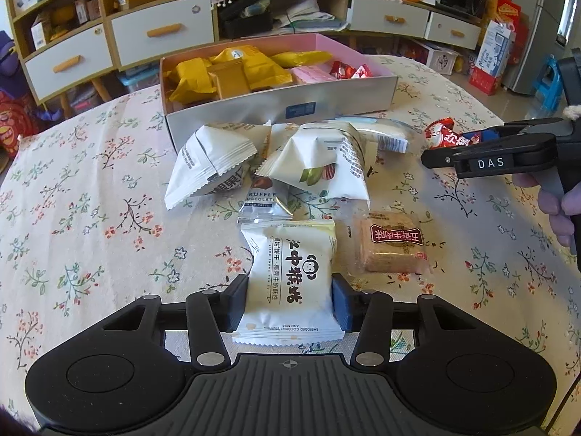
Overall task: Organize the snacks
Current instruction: 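Grasp the white printed packet with the left tool while the right tool grasps another red candy, then carry the white packet with the left tool while the right tool carries the red candy into the box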
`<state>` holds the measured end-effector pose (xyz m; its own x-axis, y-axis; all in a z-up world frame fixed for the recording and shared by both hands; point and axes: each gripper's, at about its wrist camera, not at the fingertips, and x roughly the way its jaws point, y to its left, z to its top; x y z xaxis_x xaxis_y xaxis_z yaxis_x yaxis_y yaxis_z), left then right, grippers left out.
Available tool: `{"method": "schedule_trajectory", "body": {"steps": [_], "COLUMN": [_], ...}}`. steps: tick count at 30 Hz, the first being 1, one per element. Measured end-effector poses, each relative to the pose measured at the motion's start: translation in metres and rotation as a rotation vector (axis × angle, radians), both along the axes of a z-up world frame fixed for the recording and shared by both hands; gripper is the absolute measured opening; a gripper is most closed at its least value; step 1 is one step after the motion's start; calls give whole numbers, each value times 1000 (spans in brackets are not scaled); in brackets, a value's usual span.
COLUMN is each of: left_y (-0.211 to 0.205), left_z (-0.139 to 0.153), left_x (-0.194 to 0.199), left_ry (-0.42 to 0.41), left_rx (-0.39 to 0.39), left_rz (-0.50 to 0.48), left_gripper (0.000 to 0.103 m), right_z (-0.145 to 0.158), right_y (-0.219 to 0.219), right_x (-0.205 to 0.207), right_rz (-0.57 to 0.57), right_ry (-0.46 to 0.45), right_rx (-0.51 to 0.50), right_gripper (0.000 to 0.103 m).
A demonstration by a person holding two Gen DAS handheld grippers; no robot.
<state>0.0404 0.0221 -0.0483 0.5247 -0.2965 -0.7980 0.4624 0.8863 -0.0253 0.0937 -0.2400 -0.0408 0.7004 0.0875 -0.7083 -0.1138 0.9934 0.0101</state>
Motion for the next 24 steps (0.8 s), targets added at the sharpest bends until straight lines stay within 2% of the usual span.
{"method": "schedule_trajectory", "body": {"steps": [10, 24], "left_y": [1, 8], "left_z": [1, 15], "left_x": [1, 1], "left_ry": [6, -8], "left_rx": [3, -31], "left_rz": [24, 49], "left_gripper": [45, 45], "right_z": [3, 13], "right_y": [2, 11], "right_x": [0, -3], "right_rz": [12, 35], "right_ry": [-8, -7], "right_rx": [-2, -7], "right_gripper": [37, 33]}}
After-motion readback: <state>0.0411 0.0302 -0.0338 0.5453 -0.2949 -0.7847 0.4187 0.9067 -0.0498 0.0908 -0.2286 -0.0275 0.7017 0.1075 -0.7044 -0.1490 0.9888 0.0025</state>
